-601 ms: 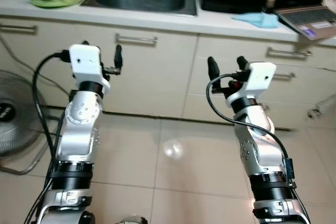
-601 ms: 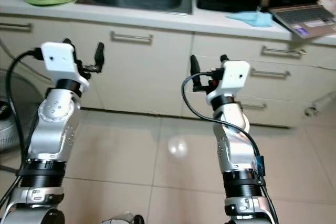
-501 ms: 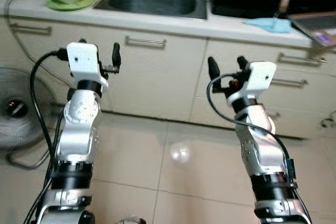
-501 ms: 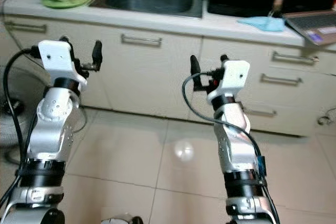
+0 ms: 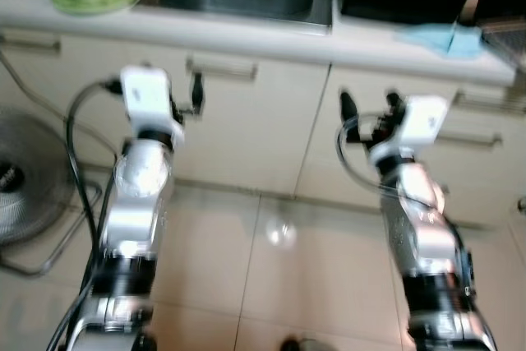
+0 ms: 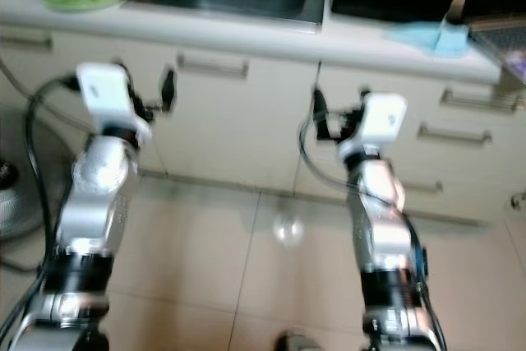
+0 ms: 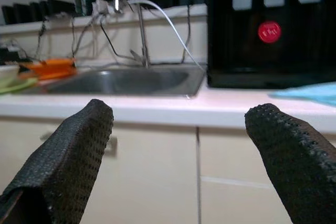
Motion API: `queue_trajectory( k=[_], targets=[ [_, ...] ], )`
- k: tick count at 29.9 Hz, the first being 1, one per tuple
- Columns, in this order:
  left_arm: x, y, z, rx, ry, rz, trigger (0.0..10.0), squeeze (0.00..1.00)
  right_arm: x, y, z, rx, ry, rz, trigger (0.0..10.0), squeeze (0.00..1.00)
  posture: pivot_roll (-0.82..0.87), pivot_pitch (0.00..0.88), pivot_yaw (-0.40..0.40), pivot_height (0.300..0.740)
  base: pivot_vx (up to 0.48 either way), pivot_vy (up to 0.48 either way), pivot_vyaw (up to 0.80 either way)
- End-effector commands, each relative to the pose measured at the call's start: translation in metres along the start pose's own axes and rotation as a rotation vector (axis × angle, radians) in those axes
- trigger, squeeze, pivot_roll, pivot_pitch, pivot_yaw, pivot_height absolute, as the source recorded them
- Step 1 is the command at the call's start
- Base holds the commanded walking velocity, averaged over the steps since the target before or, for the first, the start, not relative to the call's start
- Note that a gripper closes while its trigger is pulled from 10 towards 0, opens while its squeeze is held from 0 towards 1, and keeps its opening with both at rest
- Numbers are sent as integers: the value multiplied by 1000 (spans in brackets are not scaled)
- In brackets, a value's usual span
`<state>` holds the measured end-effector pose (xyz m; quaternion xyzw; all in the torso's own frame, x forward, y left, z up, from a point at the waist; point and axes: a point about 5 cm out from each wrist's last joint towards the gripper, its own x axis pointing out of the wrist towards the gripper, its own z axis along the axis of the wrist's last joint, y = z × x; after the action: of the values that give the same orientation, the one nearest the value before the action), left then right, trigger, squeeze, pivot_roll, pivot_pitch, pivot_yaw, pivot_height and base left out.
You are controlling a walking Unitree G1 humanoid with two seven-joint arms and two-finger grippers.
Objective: Kitchen organization
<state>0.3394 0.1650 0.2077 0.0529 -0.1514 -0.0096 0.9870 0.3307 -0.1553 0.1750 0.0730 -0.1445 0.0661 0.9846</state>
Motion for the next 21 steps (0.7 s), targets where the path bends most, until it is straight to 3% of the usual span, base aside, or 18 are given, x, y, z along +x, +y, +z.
queue_trajectory(
  k=[1,15,21],
  targets=[
    [-1,9,3,11,-6,26,10000,0,2,10,2,11,-10,29,10000,0,19,90,-15,740,420,0,0],
    [-1,8,2,8,-4,23,10000,0,3,10,1,13,-9,31,10000,0,20,91,-17,740,420,0,0],
    [-7,0,-9,-10,14,-2,10000,0,0,5,-3,14,-14,12,10000,0,18,91,-16,740,418,0,0]
  ],
)
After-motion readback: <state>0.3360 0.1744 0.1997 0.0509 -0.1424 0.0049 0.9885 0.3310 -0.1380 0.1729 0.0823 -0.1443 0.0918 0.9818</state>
